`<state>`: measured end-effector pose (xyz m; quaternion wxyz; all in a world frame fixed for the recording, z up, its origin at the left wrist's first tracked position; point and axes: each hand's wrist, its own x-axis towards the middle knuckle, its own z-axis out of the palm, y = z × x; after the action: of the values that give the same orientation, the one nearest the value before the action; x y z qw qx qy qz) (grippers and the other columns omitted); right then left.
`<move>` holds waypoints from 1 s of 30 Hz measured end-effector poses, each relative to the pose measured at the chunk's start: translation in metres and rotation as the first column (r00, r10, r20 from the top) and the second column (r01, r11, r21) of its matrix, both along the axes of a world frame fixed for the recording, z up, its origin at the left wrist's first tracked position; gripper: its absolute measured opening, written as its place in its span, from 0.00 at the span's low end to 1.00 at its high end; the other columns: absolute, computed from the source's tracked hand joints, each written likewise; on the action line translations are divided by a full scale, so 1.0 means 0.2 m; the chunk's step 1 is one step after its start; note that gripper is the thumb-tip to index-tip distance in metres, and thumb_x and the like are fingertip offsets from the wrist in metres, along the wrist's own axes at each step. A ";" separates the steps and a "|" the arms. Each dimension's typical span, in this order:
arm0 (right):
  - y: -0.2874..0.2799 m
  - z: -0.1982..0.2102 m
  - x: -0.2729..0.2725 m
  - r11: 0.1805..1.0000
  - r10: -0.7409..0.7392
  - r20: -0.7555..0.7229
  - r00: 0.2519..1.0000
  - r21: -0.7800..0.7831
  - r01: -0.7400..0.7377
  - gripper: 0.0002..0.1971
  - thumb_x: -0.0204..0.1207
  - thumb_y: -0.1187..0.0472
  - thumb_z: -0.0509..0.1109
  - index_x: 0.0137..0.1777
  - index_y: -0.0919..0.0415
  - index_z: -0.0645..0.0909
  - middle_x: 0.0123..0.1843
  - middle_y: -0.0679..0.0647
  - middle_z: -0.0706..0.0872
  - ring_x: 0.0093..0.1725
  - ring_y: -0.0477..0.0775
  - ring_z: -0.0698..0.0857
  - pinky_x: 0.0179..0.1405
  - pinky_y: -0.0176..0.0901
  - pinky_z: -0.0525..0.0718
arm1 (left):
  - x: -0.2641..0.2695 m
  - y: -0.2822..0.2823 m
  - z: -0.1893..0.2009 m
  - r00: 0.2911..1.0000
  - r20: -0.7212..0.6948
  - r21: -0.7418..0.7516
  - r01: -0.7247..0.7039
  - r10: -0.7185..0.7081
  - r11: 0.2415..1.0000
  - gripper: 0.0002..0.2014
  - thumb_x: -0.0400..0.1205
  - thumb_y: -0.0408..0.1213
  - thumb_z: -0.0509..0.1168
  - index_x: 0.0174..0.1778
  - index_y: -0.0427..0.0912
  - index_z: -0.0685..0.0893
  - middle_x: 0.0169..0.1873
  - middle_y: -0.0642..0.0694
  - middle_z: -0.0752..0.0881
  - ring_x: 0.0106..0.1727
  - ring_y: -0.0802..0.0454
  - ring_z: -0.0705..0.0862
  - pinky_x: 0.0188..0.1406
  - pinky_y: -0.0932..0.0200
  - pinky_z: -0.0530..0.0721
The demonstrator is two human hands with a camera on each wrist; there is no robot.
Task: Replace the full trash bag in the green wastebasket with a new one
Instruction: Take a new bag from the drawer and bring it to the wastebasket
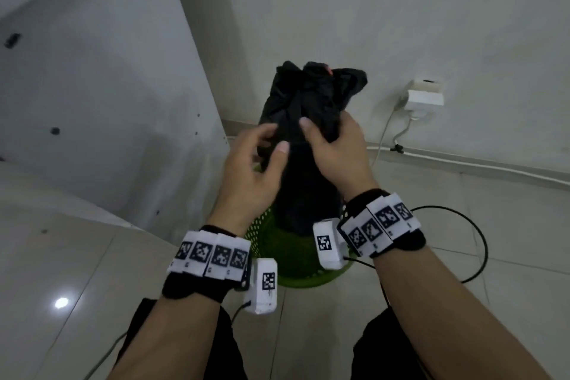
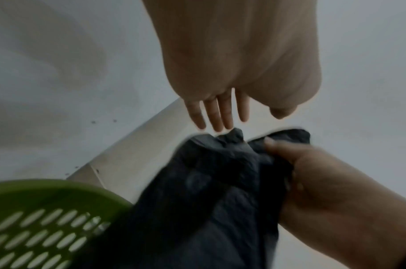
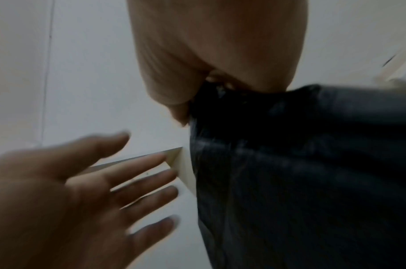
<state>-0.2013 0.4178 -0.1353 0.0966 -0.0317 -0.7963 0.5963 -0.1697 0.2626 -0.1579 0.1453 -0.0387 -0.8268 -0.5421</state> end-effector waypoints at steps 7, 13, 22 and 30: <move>0.06 0.00 0.08 0.824 0.337 0.054 0.940 -0.500 -0.267 0.25 0.79 0.44 0.71 0.72 0.54 0.73 0.64 0.60 0.86 0.57 0.60 0.90 0.48 0.57 0.91 | -0.02 0.06 0.14 0.977 0.202 0.261 0.015 -0.070 0.965 0.12 0.82 0.48 0.68 0.60 0.51 0.85 0.55 0.54 0.90 0.60 0.58 0.87 0.60 0.56 0.86; 0.09 0.05 0.07 0.929 0.308 0.090 0.947 -0.243 -0.279 0.15 0.77 0.56 0.77 0.55 0.67 0.82 0.47 0.61 0.88 0.42 0.56 0.90 0.35 0.55 0.92 | 0.02 0.05 0.14 0.941 0.151 0.094 0.291 -0.302 0.952 0.12 0.81 0.36 0.70 0.53 0.61 0.86 0.46 0.68 0.90 0.55 0.65 0.88 0.53 0.66 0.86; 0.55 -0.01 -0.18 0.951 0.049 0.181 0.982 -0.310 0.010 0.07 0.85 0.66 0.66 0.57 0.64 0.85 0.49 0.59 0.93 0.44 0.56 0.92 0.50 0.59 0.90 | 0.07 -0.11 0.32 0.979 0.199 0.406 -0.043 -0.042 0.913 0.11 0.87 0.48 0.60 0.47 0.60 0.88 0.46 0.65 0.91 0.54 0.64 0.89 0.54 0.66 0.85; 0.31 0.15 0.06 0.983 0.136 -0.030 0.990 0.129 -0.131 0.29 0.75 0.38 0.71 0.73 0.51 0.78 0.70 0.47 0.83 0.67 0.47 0.84 0.70 0.51 0.82 | 0.06 0.04 0.36 0.978 0.164 0.301 -0.171 0.125 0.938 0.12 0.86 0.50 0.63 0.46 0.50 0.89 0.44 0.58 0.93 0.52 0.57 0.90 0.54 0.53 0.90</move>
<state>-0.1899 0.4791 -0.1060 0.0735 0.0393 -0.8310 0.5500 -0.1577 0.2711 -0.0851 0.1306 0.0862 -0.7391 -0.6552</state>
